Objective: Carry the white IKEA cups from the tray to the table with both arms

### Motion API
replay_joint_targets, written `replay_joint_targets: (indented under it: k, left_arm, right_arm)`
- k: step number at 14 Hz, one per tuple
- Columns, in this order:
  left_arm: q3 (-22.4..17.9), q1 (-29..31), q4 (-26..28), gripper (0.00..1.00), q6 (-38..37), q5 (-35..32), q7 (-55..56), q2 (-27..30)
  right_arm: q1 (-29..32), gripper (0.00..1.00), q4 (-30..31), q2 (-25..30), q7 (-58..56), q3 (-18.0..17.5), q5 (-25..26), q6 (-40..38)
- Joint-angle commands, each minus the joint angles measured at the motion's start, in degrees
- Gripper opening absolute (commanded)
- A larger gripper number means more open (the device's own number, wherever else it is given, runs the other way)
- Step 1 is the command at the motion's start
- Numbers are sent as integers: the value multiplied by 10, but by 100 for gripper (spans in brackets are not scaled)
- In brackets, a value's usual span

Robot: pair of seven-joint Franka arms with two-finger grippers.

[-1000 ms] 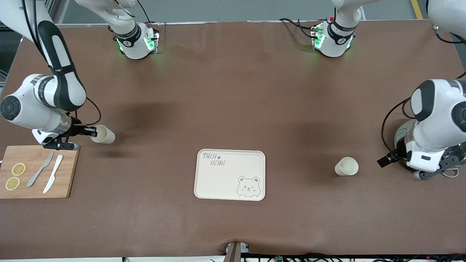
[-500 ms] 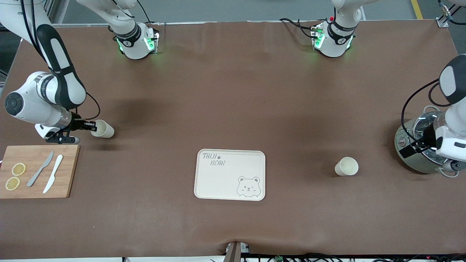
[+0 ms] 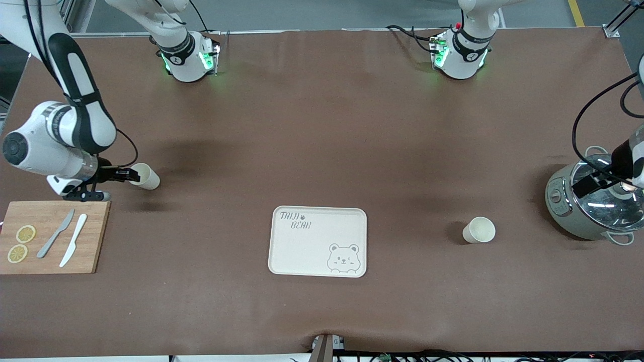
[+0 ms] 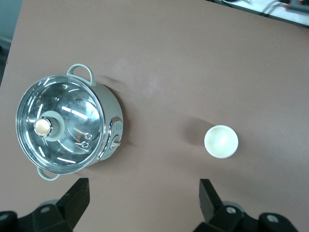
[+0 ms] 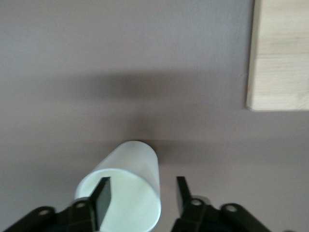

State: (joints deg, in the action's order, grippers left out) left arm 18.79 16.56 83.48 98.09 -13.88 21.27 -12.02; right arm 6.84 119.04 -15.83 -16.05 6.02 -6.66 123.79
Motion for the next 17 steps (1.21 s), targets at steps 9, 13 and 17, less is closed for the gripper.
replay_joint_targets:
  k: [9, 13, 17]
  left_arm:
    - [1, 2, -38, 100, -85, 36, -56, 45]
    - [3, 2, -36, 100, -97, 39, -64, 52]
    - [-74, -61, -7, 100, -98, 120, -85, 89]
  right_arm:
    - [-16, 100, -434, -15, 2, -3, 40, -372]
    - [-22, 100, -403, 78, 16, -1, 35, -425]
    - [-36, 100, -333, 168, 128, -9, 42, -431]
